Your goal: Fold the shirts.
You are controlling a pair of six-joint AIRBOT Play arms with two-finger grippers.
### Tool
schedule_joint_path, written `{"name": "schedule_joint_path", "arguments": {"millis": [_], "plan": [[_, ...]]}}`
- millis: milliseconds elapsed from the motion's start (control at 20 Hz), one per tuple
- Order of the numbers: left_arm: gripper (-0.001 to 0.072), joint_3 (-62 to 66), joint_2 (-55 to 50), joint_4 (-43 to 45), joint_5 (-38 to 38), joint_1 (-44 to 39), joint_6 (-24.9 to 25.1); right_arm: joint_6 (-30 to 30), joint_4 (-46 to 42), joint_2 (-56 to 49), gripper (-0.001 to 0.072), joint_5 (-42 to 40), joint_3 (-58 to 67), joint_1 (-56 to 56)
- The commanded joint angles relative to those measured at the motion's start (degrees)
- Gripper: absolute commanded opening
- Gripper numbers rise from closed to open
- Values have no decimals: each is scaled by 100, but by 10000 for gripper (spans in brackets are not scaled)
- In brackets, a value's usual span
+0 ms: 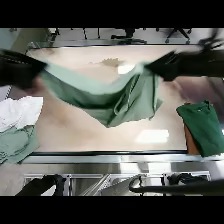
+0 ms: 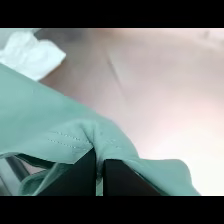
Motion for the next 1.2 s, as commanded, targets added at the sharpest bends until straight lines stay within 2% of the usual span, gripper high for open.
{"name": "schedule_joint_path", "arguments": {"millis": [0,200,300,350,550,700,800,900,1150], "plan": [[10,-1440,-734,188,0,149,68,-13,-136,-997,29,162,-879,24],[10,-3491,-1526,33,901,658,199,-22,-365,-2083,43,-160,-1543,9],[10,-3995,-1934,-566,1117,962,520,-22,-365,-2446,357,-114,-1545,7],[10,-4116,-2096,-916,1211,1102,691,-22,-376,-2520,404,-114,-1545,-22],[10,-4216,-2490,-2057,1471,1587,1303,153,-535,-2350,405,295,-1543,-317],[10,-4214,-2503,-2380,1600,1751,1495,199,-485,-2138,404,424,-1731,-326],[10,-4218,-2503,-2398,1661,1753,1550,188,-249,-2107,404,92,-2124,-11],[10,-4218,-2503,-2398,1681,1735,1552,101,-52,-2157,404,-588,-2441,452],[10,-4218,-2503,-2396,1648,1738,1593,107,0,-2656,401,-2000,-2496,1281]]}}
